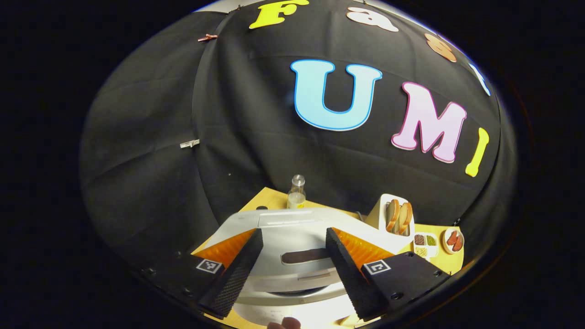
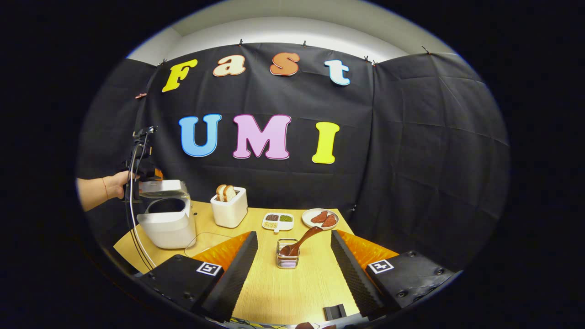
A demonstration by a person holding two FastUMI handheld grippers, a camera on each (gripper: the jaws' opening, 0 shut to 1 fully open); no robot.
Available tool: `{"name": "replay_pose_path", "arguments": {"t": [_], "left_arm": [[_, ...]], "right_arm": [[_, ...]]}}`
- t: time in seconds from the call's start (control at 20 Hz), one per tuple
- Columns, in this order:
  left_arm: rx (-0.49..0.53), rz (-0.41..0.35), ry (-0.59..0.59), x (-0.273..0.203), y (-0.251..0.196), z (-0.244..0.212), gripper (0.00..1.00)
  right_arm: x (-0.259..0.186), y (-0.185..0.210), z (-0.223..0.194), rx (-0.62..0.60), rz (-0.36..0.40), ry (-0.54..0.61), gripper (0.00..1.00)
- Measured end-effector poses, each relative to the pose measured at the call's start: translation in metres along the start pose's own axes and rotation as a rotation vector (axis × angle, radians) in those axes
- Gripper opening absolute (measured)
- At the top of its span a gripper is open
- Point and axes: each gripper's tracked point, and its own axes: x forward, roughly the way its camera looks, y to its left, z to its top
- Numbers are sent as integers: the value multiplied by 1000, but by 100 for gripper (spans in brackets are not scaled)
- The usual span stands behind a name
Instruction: Close the left gripper, press the button to open the rice cooker; take a wooden spoon from the chopstick holder with the right hand, scoop a spoonful of rice and pour it into the rice cooker, then put the wooden spoon back into the chopstick holder.
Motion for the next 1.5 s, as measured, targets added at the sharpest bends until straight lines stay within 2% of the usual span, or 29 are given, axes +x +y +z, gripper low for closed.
{"name": "replay_pose_path", "arguments": {"t": [0.25, 0.45, 1.1, 1.5], "left_arm": [[9, 37, 26, -1, -5, -36, 98], [12, 46, 13, -3, -8, -45, 98], [39, 55, 71, -1, -15, -102, 98], [37, 45, 48, -4, -17, -119, 99]], "right_arm": [[-5, -6, 0, -12, 11, 1, 100], [-5, -8, -2, -16, 14, -3, 100], [-1, -3, -7, -2, 25, 9, 100], [0, 3, -12, 10, 37, 24, 100]]}}
